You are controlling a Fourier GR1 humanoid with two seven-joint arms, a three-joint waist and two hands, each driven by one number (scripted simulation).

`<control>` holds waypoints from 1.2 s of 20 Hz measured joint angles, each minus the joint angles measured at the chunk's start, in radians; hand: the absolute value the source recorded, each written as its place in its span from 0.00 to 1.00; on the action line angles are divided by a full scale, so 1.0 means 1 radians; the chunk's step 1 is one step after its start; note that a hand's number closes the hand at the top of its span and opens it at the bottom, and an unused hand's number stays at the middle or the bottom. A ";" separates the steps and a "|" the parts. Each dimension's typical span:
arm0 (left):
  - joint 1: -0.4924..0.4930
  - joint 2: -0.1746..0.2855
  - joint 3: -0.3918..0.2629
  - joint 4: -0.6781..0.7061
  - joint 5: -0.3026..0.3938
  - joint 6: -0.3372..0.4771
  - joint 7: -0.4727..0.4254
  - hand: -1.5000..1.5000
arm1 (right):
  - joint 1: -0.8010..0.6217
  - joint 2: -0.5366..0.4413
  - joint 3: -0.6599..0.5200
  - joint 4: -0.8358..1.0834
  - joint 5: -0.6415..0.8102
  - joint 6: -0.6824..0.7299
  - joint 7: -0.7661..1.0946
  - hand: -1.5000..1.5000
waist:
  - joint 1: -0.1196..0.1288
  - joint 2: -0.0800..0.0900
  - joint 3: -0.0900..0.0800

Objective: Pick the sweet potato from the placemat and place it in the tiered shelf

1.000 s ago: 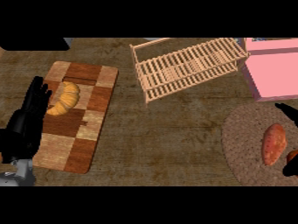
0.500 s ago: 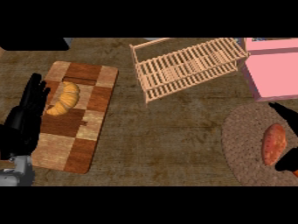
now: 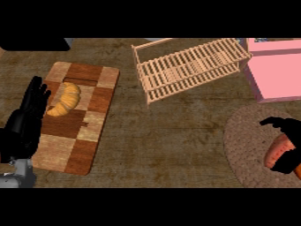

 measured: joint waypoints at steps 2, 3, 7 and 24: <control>0.009 -0.001 0.004 -0.018 -0.001 -0.007 0.013 0.50 | -0.011 -0.001 0.008 0.011 0.036 -0.011 -0.027 1.00 | 0.001 -0.002 -0.002; -0.006 -0.007 0.003 -0.013 -0.010 -0.001 0.020 0.50 | -0.012 0.001 0.014 0.011 0.055 -0.021 -0.036 1.00 | 0.000 -0.002 -0.003; -0.002 -0.002 0.018 -0.027 -0.009 -0.013 0.027 0.50 | -0.016 0.020 0.058 -0.003 0.134 -0.064 -0.062 1.00 | -0.002 -0.004 -0.007; 0.010 -0.018 0.027 -0.016 -0.019 -0.027 0.008 0.50 | 0.016 0.395 0.449 -0.470 0.265 0.056 0.171 1.00 | -0.006 -0.001 0.002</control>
